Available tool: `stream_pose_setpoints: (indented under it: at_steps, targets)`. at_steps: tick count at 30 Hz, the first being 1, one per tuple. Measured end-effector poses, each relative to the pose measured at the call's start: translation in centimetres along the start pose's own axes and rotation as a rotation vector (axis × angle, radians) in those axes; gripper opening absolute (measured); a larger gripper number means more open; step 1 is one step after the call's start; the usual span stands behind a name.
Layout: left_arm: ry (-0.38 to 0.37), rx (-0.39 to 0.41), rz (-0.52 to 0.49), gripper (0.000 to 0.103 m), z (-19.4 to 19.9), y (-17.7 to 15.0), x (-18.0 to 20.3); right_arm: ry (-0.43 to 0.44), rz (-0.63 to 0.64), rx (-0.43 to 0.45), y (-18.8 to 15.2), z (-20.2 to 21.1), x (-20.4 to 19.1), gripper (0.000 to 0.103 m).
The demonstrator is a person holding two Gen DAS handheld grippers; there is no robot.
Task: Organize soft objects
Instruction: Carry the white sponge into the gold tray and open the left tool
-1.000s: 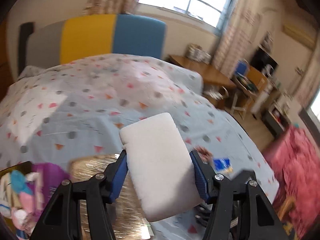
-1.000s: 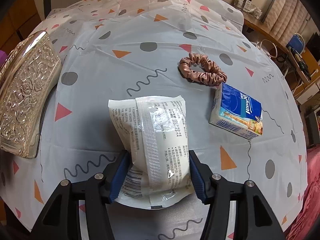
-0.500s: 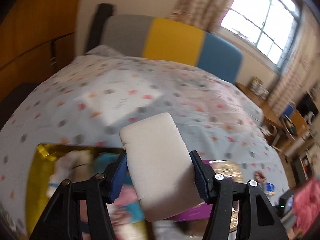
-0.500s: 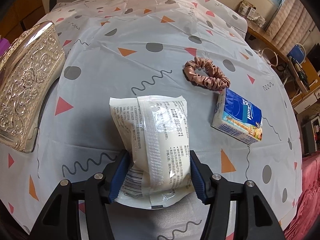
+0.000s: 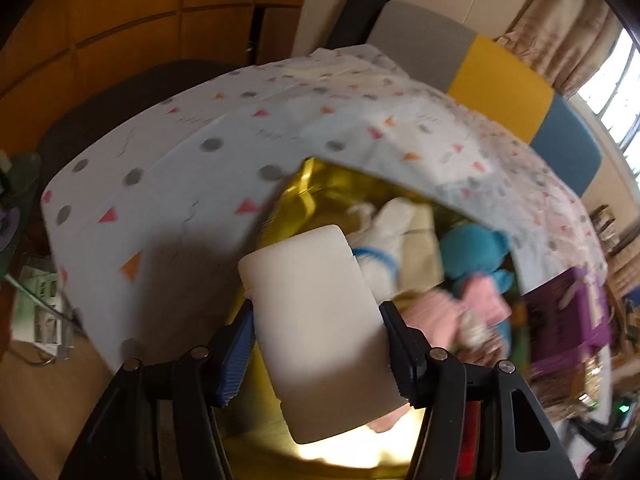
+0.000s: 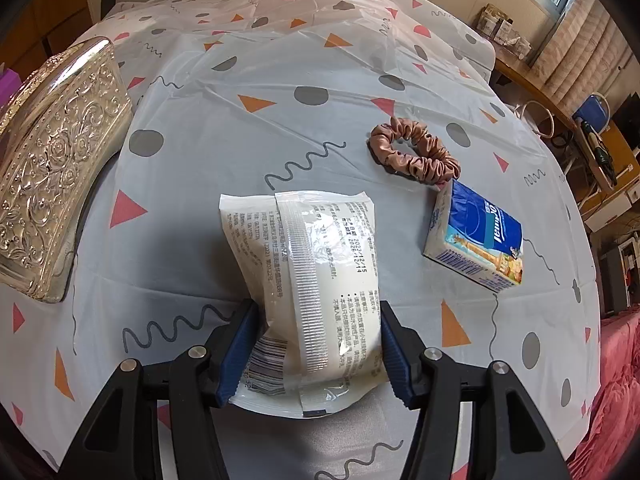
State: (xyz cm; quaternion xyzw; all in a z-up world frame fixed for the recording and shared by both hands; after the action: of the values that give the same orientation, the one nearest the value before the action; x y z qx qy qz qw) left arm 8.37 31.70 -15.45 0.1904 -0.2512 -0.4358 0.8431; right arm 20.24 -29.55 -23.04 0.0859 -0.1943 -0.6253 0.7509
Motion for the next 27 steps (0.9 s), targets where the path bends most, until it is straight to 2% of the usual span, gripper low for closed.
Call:
stream_pose_setpoints:
  at_steps: [3, 5, 7, 9, 13, 18, 22, 27]
  targets:
    - [0.001, -0.022, 0.016, 0.062, -0.5, -1.1, -0.8, -0.005, 0.004, 0.001, 0.0, 0.0, 0.0, 0.059]
    - [0.02, -0.016, -0.016, 0.063, -1.0, -1.5, -0.4, -0.003, 0.001, 0.0, 0.0, 0.0, 0.0, 0.059]
    - [0.002, -0.026, -0.023, 0.065, -1.5, -1.6, 0.1, -0.006, 0.002, 0.0, 0.0, 0.0, 0.0, 0.059]
    - [-0.024, -0.048, -0.023, 0.069, -2.3, -1.7, 0.7, -0.007, 0.0, 0.0, 0.0, 0.0, 0.0, 0.059]
    - [0.003, -0.067, -0.006, 0.075, -3.5, -1.8, 0.6, -0.006, -0.004, 0.0, 0.0, 0.0, 0.1, 0.059]
    - [0.005, -0.053, -0.022, 0.082, -3.3, -2.1, 0.5, -0.006, -0.006, 0.001, 0.0, -0.1, 0.0, 0.059]
    - [0.017, -0.036, -0.031, 0.084, -2.9, -1.7, 0.6, -0.007, -0.007, 0.003, 0.0, -0.1, 0.1, 0.059]
    - [0.054, 0.054, -0.067, 0.085, -0.4, -1.1, 1.0, -0.006, -0.007, 0.002, 0.0, 0.0, 0.0, 0.059]
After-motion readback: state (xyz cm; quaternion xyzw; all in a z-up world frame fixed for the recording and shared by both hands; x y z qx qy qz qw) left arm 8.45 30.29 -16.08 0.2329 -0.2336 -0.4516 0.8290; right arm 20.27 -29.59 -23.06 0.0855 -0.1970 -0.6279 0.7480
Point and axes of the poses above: each gripper's, at about its wrist camera, not at the fingertips, and z roughly against the way its jaws point, x to its right, y to its top, the point moved 8 cm from there along -z, roughly the way its jaws point, and after that the axes turned 3 degrees about -y, right-handed, at the moved point
